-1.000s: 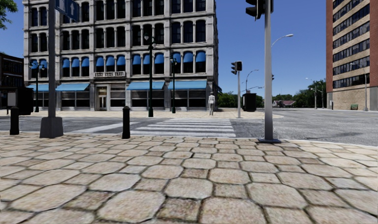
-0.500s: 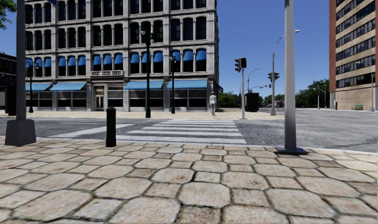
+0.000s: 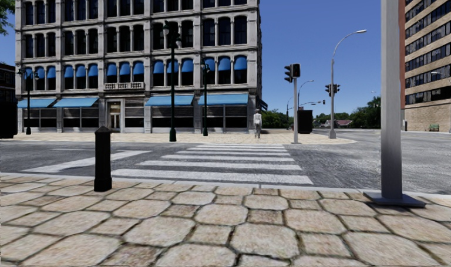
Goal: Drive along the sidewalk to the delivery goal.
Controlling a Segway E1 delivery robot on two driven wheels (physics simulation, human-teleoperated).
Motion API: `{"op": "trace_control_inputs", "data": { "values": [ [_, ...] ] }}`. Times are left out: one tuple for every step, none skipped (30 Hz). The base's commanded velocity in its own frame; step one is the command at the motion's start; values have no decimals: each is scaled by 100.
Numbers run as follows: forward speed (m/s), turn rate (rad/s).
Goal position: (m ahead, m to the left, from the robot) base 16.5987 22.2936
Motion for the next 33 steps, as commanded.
{"op": "trace_control_inputs", "data": {
  "values": [
    [177,0],
    [177,0],
    [177,0],
    [177,0],
    [177,0],
    [177,0],
    [177,0],
    [177,0],
    [177,0],
    [177,0],
    [177,0],
    [177,0],
    [177,0],
    [177,-12],
    [177,-12],
    [177,-30],
    [177,-40],
    [177,-43],
    [177,-44],
    [177,-44],
    [177,-44],
    [177,-44],
    [177,-43],
    [177,0],
    [177,0],
    [177,0],
    [177,0],
    [177,0],
    [177,0],
    [177,0],
    [177,0],
    [176,0],
    [176,0]
  ]
}}
